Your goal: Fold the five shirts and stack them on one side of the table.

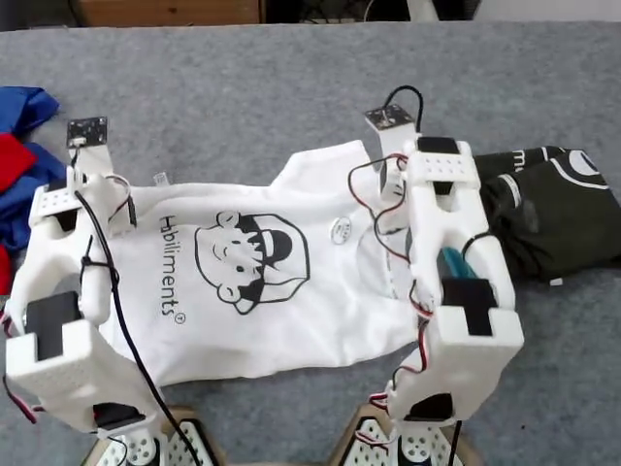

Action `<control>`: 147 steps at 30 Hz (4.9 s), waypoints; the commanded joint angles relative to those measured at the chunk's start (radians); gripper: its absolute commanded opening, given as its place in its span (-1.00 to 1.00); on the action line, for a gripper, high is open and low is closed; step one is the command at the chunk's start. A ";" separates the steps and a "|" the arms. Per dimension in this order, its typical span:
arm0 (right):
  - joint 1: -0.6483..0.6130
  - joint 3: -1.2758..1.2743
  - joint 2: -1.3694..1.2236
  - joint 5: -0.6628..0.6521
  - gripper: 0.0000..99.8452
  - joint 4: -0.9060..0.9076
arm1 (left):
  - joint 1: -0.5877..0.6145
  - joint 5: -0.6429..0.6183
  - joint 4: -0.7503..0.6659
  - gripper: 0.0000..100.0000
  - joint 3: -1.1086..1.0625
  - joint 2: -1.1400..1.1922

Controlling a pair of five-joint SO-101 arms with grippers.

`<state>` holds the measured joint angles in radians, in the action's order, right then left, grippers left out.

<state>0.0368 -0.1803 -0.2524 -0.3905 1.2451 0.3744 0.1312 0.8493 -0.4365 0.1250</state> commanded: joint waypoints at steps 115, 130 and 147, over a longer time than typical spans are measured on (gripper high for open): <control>0.034 0.140 0.150 -0.064 -0.97 0.068 | -0.047 -0.548 0.101 -0.52 0.219 0.103; 0.034 0.142 0.150 -0.060 -0.97 0.064 | -0.018 -0.453 -0.083 -0.88 0.268 0.095; 0.032 0.096 0.150 0.011 -0.97 -0.163 | 0.012 -0.371 -0.092 -0.58 0.372 0.104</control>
<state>0.0583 -0.1097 -0.1435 -0.4089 1.1009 0.3713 -0.2417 0.7710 -0.1174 0.2355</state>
